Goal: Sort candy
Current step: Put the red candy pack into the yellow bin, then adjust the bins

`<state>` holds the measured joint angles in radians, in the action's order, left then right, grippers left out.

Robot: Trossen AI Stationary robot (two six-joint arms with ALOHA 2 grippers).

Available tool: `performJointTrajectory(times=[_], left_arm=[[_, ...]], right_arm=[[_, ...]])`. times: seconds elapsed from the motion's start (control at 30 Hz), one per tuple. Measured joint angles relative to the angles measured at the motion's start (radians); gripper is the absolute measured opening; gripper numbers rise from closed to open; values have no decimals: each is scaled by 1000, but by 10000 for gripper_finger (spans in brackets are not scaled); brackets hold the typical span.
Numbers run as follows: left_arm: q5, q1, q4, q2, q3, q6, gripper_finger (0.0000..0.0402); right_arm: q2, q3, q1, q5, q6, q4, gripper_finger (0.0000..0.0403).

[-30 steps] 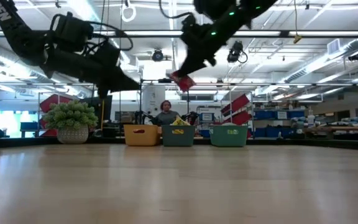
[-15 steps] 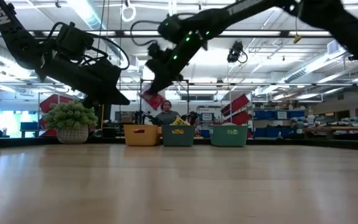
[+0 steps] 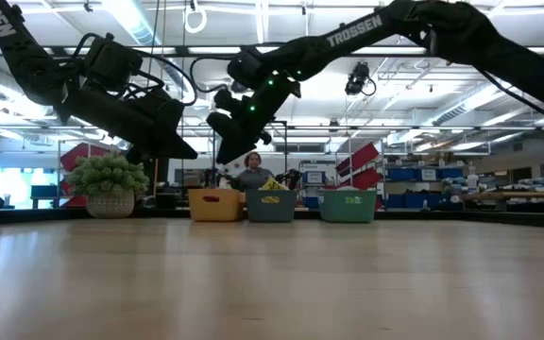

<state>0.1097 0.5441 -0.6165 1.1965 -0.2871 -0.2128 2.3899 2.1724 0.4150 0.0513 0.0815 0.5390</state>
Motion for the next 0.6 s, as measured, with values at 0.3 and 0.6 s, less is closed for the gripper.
performJointTrajectory(times=[0.3, 0.6], left_arm=[[4, 6, -15, 0, -3, -1, 0], [-2, 169, 245, 5, -64, -93, 0]], right_arm=[[-40, 0, -10, 0, 43, 91, 157], [-250, 0, -58, 50, 155, 416, 13]])
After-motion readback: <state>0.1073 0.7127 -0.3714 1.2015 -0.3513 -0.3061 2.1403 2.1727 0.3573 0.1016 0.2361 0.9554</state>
